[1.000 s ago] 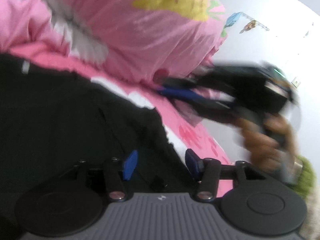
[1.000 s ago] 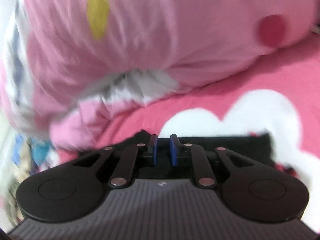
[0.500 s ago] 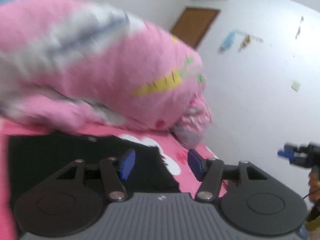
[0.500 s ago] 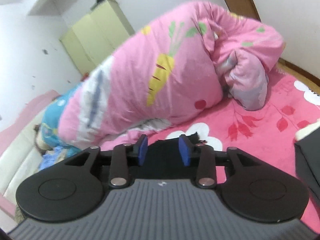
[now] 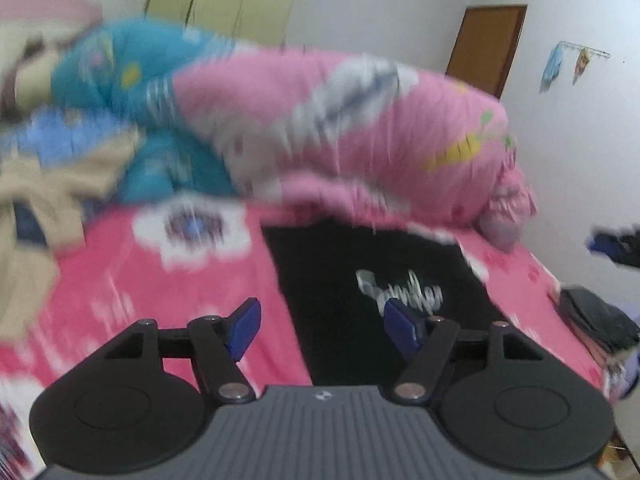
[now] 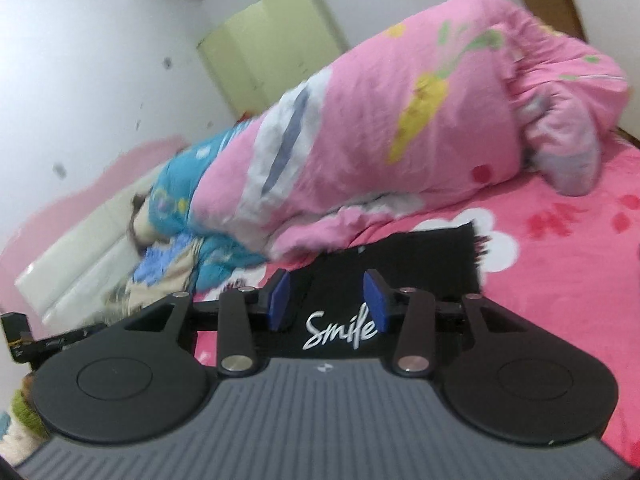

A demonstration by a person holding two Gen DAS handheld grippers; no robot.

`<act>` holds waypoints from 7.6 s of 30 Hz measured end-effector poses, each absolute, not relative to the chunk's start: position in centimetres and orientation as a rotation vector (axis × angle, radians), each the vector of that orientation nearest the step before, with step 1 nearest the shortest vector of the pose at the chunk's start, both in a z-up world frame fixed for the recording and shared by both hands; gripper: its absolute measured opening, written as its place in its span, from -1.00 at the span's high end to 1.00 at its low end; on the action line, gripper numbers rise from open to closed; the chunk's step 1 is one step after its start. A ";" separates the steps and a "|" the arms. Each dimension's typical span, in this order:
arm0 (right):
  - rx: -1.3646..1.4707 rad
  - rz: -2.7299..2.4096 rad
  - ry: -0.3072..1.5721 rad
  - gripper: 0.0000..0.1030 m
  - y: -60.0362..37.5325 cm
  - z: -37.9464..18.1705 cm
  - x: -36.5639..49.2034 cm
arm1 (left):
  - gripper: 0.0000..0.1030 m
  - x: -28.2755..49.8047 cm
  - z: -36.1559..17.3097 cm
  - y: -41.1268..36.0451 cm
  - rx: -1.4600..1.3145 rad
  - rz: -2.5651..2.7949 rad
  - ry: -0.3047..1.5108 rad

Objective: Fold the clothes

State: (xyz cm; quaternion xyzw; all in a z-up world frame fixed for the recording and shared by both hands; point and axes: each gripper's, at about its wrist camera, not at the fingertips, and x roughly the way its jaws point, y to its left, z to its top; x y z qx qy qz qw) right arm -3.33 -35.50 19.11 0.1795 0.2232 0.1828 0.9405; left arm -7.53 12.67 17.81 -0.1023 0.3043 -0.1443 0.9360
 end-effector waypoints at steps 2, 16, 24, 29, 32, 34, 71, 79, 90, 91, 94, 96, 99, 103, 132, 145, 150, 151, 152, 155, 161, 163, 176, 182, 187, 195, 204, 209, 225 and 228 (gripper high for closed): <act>0.361 0.413 0.486 0.21 -33.0 18.3 -2.0 | -0.33 -7.5 14.8 12.5 -0.263 -0.315 0.675; 0.054 0.751 0.842 0.23 -11.9 5.6 0.5 | -0.26 -9.9 3.0 11.5 -0.504 -0.448 0.835; -0.062 0.803 0.955 0.29 -7.9 0.1 1.6 | -0.25 -11.7 2.0 13.5 -0.639 -0.502 0.830; -0.083 0.875 0.941 0.74 -7.6 0.7 -0.6 | -0.26 -12.5 1.7 14.5 -0.705 -0.526 0.851; -0.099 0.942 0.927 0.75 -7.2 1.2 -3.0 | -0.26 -13.1 1.5 15.1 -0.739 -0.524 0.858; -0.122 1.010 0.923 0.73 -6.9 1.4 -5.2 | -0.26 -13.4 1.5 15.3 -0.747 -0.514 0.859; 0.117 0.828 1.173 0.41 -3.3 1.6 -2.3 | 0.84 -16.8 3.5 7.2 -0.192 -0.437 0.712; 0.147 0.790 1.203 0.96 -3.5 1.5 -1.4 | 0.13 -16.0 3.0 8.2 -0.227 -0.446 0.737; 0.199 0.820 1.221 0.96 -3.7 1.9 -1.0 | 0.58 -12.7 2.3 6.7 -0.252 -0.456 0.779; 0.201 0.827 1.221 0.95 -3.7 2.0 -0.9 | 0.72 -12.5 2.2 6.8 -0.260 -0.449 0.779; 0.189 0.846 1.215 0.89 -3.8 2.6 -0.8 | 0.86 -12.2 1.8 7.7 -0.324 -0.454 0.785; 0.180 0.858 1.218 0.87 -4.0 3.2 -0.2 | 0.88 -12.4 1.7 8.1 -0.344 -0.459 0.779; 0.155 0.840 1.175 0.68 -4.5 5.0 1.8 | 0.88 -13.0 1.9 8.3 -0.358 -0.482 0.747; 0.070 0.728 1.045 0.33 -3.2 7.2 7.5 | 0.89 -13.6 2.1 8.1 -0.362 -0.522 0.696; 0.150 0.365 1.094 0.91 1.1 2.9 27.7 | 0.89 -12.8 1.1 9.6 -0.528 -0.630 0.633; 0.391 0.366 1.022 0.92 -6.7 5.0 29.0 | 0.89 -8.8 3.4 7.1 -0.558 -0.714 0.611; 0.470 0.353 0.992 0.92 -10.6 5.1 29.6 | 0.89 -6.8 4.1 5.0 -0.534 -0.752 0.629; 0.486 0.351 0.984 0.92 -11.5 5.1 29.7 | 0.89 -6.3 4.2 4.5 -0.528 -0.762 0.636; 0.501 0.349 0.976 0.92 -12.5 5.1 29.8 | 0.89 -5.8 4.2 4.0 -0.521 -0.771 0.643; 0.543 0.337 0.957 0.92 -15.2 5.0 30.1 | 0.89 -4.7 4.4 2.2 -0.500 -0.803 0.662; 0.598 0.302 0.932 0.92 -21.2 4.0 30.8 | 0.89 -1.8 4.3 -1.8 -0.463 -0.868 0.710; 0.616 0.285 0.933 0.92 -23.3 3.5 31.1 | 0.89 -1.0 4.1 -3.1 -0.444 -0.881 0.728; 0.705 0.249 0.839 0.97 -33.6 3.4 32.3 | 0.89 2.4 3.9 -9.0 -0.354 -0.982 0.783; 0.719 0.370 0.924 0.85 -33.7 2.3 32.9 | 0.88 2.2 3.2 -9.3 -0.348 -0.976 0.828; 0.594 0.425 0.951 0.40 -29.8 2.3 34.0 | 0.88 2.2 3.0 -8.4 -0.367 -0.968 0.834; 0.394 0.431 0.988 0.41 -25.2 2.2 35.4 | 0.88 2.3 2.1 -8.2 -0.388 -0.984 0.844; 0.373 0.389 0.943 0.94 -25.8 2.7 34.7 | 0.88 2.1 2.6 -7.3 -0.434 -1.001 0.821; 0.401 0.354 0.905 0.95 -28.5 3.9 34.1 | 0.88 2.4 3.4 -8.1 -0.426 -1.035 0.800; 0.461 0.242 0.802 0.95 -38.7 5.1 32.6 | 0.88 2.0 3.5 -9.1 -0.388 -1.121 0.837; 0.476 0.241 0.788 0.95 -40.0 5.1 32.4 | 0.88 2.1 3.3 -9.2 -0.373 -1.130 0.851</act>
